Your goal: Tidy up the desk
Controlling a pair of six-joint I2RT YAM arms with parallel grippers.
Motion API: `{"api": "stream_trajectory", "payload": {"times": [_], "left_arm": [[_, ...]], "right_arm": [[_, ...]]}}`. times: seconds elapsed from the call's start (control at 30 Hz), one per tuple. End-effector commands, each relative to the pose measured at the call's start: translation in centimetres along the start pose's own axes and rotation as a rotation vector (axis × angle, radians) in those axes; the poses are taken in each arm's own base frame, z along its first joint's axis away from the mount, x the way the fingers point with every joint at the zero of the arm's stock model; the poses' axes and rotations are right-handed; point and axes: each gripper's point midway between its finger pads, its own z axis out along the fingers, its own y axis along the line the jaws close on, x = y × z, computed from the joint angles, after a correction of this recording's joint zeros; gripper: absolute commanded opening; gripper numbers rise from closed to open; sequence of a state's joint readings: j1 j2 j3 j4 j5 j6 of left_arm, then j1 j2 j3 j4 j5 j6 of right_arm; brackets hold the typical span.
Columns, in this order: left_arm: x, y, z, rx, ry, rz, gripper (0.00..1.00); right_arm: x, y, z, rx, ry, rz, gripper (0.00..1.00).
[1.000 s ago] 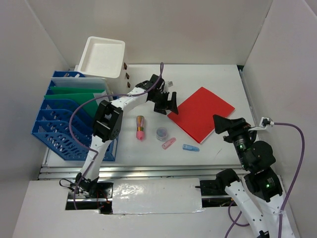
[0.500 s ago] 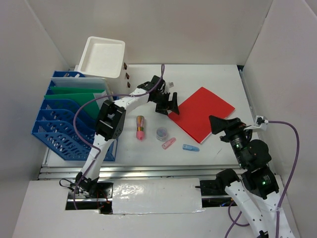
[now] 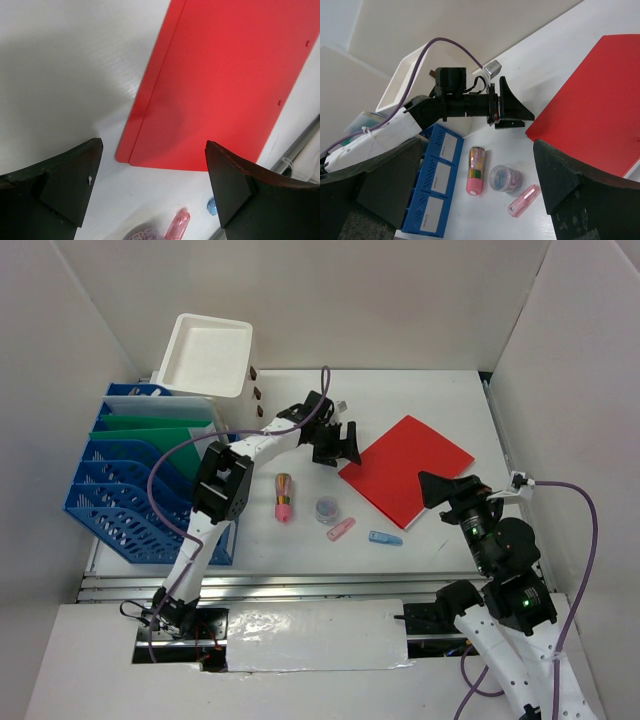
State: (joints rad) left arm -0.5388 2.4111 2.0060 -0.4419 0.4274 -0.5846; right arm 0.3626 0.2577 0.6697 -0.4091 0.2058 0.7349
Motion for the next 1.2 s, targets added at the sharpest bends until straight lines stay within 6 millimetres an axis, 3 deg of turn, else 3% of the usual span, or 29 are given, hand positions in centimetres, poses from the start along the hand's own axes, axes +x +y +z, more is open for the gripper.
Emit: {"api": "stream_trajectory", "payload": {"times": [0.0,0.23,0.47,0.6,0.7,0.83,1.0,1.03,1.17], "left_arm": [[0.2,2.3,0.4,-0.099,0.007,-0.025,0.98],[2.3,2.1,1.3,-0.029,0.057,-0.065,0.95],[3.9,-1.0,1.9,0.052,0.105,-0.039,0.92],[4.2,-1.7,2.0,0.063,0.107,-0.040,0.89],[3.9,-1.8,1.3,0.027,0.076,-0.027,0.88],[1.5,-4.7,-2.4,0.032,-0.068,0.031,0.91],[-0.4,-6.1,-5.8,-0.062,-0.183,0.049,0.96],[-0.7,-7.4,-7.1,-0.046,-0.214,0.062,0.97],[0.4,-9.5,-8.0,-0.016,-0.213,0.011,1.00]], "right_arm": [[-1.0,0.6,0.4,-0.020,-0.046,0.005,1.00],[-0.5,0.6,0.8,-0.021,-0.031,0.006,1.00],[-0.2,0.7,1.0,-0.034,-0.020,0.017,1.00],[-0.2,0.8,0.9,-0.038,-0.020,0.017,1.00],[-0.2,0.8,0.8,-0.037,-0.021,0.013,1.00],[-0.2,0.6,0.7,-0.034,-0.022,0.009,1.00],[-0.2,0.8,0.7,-0.041,-0.019,0.013,1.00],[-0.3,0.7,0.6,-0.038,-0.024,0.015,1.00],[-1.2,0.0,0.3,0.012,-0.066,0.042,1.00]]}}
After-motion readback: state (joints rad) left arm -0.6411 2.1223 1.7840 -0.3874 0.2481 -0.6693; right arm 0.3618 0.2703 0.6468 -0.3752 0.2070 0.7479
